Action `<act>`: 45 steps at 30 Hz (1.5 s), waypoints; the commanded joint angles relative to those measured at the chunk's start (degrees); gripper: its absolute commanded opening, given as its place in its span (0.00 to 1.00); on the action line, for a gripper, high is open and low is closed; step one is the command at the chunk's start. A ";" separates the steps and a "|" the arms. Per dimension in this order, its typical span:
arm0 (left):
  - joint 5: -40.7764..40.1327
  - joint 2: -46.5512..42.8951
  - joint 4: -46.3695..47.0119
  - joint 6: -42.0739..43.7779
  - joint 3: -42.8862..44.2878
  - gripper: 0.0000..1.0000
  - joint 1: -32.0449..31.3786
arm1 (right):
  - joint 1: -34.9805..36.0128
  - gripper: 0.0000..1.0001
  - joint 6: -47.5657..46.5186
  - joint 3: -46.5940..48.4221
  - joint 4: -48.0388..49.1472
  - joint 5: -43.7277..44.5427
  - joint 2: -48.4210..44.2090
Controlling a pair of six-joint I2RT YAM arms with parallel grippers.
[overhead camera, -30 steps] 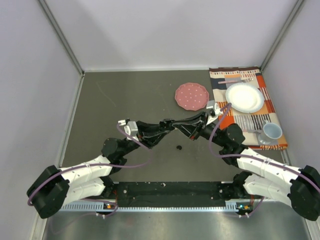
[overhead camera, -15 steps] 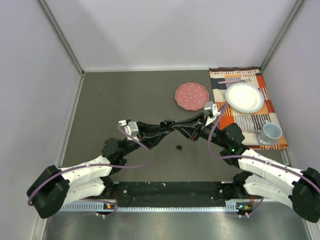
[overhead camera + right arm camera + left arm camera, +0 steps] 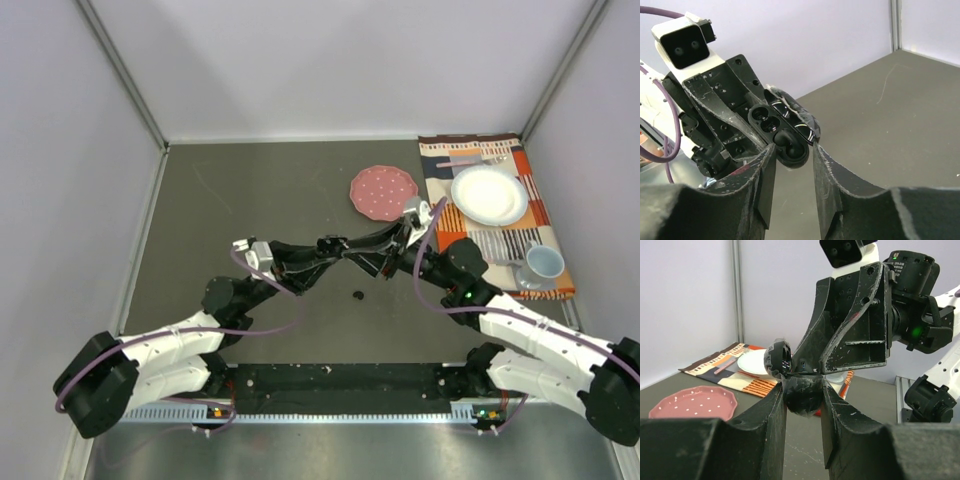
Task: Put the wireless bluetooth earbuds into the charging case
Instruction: Insert the right earbud into the right side groove of the charging case, then pick up the left earbud from the center of the board.
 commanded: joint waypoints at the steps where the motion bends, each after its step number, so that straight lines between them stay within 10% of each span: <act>1: 0.40 -1.88 7.22 0.08 0.89 0.00 -0.16 | 0.22 0.37 -1.45 2.15 -4.10 0.23 -1.74; 16: -0.74 -3.02 6.87 1.40 -0.26 0.00 -0.16 | 0.22 0.61 -0.75 2.49 -10.06 13.85 -10.53; 26: -3.28 -9.17 -0.95 5.18 -0.61 0.00 -0.16 | -1.97 0.61 12.77 4.61 -37.10 36.35 -8.25; 45: -6.54 -16.03 -7.72 8.43 -0.96 0.00 -0.16 | -12.44 0.54 19.38 -0.75 -29.06 11.23 15.56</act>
